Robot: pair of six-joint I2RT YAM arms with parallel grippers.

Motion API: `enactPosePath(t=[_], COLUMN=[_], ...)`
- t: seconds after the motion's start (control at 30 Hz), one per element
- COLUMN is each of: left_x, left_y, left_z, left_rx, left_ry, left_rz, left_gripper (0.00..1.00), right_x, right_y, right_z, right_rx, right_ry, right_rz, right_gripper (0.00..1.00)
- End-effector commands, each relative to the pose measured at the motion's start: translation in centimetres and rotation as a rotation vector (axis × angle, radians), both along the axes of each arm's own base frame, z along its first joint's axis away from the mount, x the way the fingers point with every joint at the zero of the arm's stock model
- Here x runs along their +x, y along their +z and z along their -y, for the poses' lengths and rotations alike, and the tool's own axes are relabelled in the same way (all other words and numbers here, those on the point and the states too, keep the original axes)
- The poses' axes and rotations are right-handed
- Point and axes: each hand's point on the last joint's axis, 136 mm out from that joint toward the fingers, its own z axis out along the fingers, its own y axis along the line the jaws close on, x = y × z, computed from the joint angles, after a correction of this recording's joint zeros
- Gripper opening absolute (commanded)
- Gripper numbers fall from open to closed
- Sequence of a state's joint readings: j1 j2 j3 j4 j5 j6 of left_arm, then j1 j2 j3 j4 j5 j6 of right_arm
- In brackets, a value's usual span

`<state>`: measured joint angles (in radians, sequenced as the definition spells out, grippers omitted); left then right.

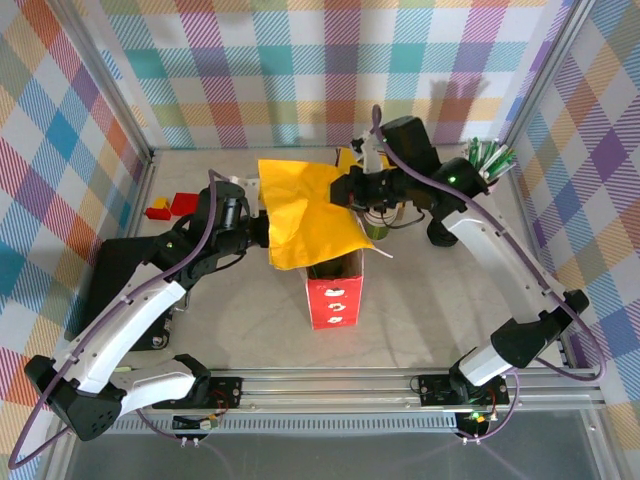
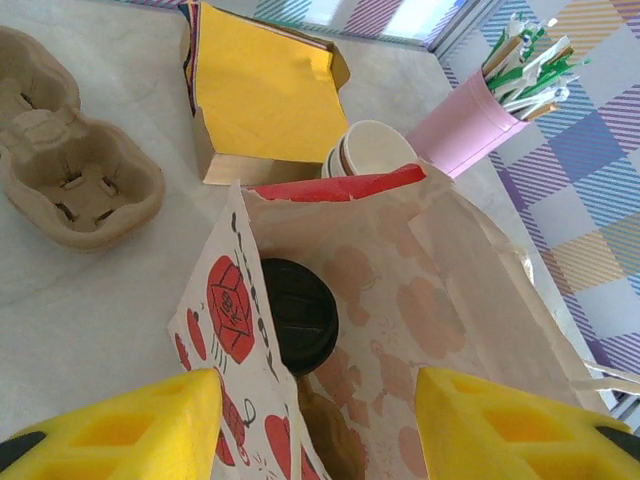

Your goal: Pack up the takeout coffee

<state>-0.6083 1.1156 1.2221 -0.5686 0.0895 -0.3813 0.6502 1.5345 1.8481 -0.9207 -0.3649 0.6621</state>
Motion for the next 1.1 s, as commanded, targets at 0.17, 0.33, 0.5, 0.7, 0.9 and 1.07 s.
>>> enactPosePath(t=[0.17, 0.33, 0.5, 0.7, 0.9, 1.07], left_x=[-0.1, 0.1, 0.3, 0.4, 0.4, 0.4], left_y=[-0.9, -1.3, -1.4, -2.0, -2.4, -2.7], left_z=[1.1, 1.4, 1.8, 1.9, 1.7, 1.6], left_rx=[-0.026, -0.021, -0.018, -0.003, 0.013, 0.021], left_ry=[-0.034, -0.038, -0.039, -0.043, -0.039, -0.036], left_rz=[-0.014, -0.022, -0.021, -0.031, -0.037, -0.037], left_gripper=[0.48, 0.48, 0.44, 0.38, 0.34, 0.30], right_x=[0.0, 0.6, 1.2, 1.4, 1.4, 1.3], right_y=[-5.4, -8.8, -11.3, -13.0, -14.9, -16.5], right_z=[0.1, 0.7, 1.4, 2.1, 2.8, 3.8], right_rx=[-0.199, -0.350, -0.489, -0.652, -0.768, -0.858], right_ry=[-0.094, -0.137, -0.169, -0.177, -0.170, -0.171], right_rz=[-0.053, -0.068, -0.077, -0.070, -0.077, -0.090], right_gripper=[0.00, 0.00, 0.00, 0.00, 0.00, 0.00])
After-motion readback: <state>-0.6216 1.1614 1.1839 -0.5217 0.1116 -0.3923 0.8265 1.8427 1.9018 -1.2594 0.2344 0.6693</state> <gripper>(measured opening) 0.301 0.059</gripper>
